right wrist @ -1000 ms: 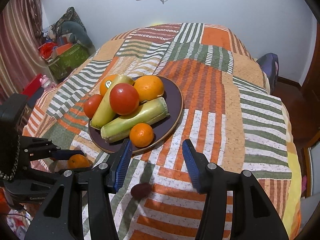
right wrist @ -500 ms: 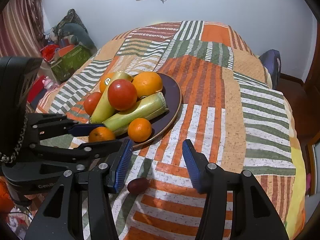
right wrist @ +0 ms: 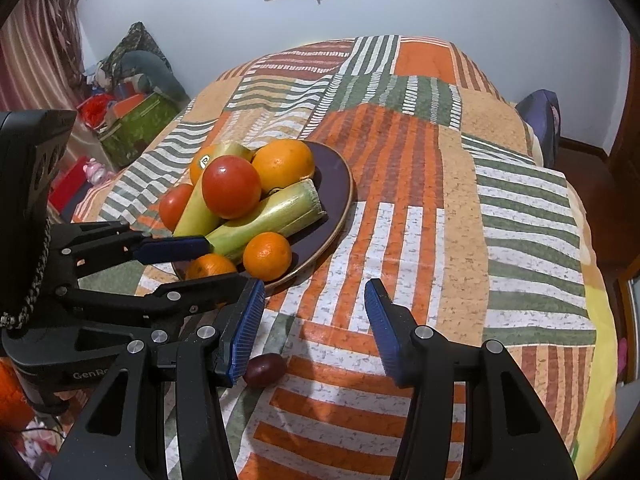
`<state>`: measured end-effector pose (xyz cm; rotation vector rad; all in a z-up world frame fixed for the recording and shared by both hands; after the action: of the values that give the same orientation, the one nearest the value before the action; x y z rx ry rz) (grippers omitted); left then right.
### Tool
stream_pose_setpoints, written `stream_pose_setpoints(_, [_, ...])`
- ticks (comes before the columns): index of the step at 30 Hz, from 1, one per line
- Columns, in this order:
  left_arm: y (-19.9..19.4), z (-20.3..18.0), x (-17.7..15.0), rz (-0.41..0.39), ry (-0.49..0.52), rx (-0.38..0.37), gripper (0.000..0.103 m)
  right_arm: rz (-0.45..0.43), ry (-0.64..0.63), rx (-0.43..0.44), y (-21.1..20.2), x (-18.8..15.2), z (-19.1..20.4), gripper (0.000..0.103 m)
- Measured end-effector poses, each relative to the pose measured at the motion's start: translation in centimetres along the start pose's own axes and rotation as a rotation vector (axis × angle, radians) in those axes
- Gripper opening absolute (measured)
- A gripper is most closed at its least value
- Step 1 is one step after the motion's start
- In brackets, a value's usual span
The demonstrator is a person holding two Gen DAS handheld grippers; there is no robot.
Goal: Organize fruits
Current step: 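Grasp a dark red plum with the right gripper while the left gripper grasps another plum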
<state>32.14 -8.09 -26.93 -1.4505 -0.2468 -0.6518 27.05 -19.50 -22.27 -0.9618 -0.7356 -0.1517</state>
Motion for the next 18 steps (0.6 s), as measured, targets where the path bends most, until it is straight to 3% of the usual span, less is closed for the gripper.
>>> stream_pose_setpoints(15, [-4.8,6.6,-3.5,0.002,-0.122,0.054,0.051,0.009,-0.02,-0.02,-1.3,-0.6,1.4,0.048])
stream_pose_setpoints(18, [-5.4,8.0,-5.3,0.026,-0.154,0.063,0.057,0.02,-0.027,-0.03,-1.5,-1.3,2.0,0.048])
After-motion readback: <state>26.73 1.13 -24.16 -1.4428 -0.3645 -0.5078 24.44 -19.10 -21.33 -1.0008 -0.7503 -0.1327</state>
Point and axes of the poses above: each gripper's, at about its wrist camera, not at the fingertips, and y roughly the way its jaws point, z to its left, x to its top, the point moved 5 cm from there along y, roughly the way its jaws point, and after that the axes turned 11 degrees about x, right-handed, at the moved point
